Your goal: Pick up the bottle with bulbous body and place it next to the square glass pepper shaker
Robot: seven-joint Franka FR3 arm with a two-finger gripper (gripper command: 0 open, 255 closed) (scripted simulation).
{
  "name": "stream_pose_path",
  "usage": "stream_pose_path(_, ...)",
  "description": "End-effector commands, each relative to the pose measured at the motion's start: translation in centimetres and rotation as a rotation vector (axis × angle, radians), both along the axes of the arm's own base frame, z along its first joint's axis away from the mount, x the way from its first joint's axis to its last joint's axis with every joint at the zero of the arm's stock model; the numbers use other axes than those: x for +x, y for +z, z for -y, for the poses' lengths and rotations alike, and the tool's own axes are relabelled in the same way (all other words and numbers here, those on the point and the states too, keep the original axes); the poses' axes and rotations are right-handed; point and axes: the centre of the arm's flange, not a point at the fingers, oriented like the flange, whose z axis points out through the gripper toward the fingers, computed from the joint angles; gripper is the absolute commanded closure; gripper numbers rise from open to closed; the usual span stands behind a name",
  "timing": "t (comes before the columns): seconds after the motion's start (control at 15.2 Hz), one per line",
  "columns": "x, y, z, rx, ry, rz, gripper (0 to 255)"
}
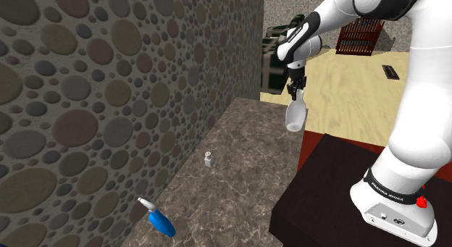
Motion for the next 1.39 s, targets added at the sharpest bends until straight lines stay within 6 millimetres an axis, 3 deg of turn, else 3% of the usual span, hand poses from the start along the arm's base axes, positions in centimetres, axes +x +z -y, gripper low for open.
stream_pose_path(0.0, -0.1, 1.2, 0.0, 0.000, 0.000, 0.000, 255)
stream_pose_path(1.32, -0.1, 11.8, 0.0, 0.000, 0.000, 0.000, 255)
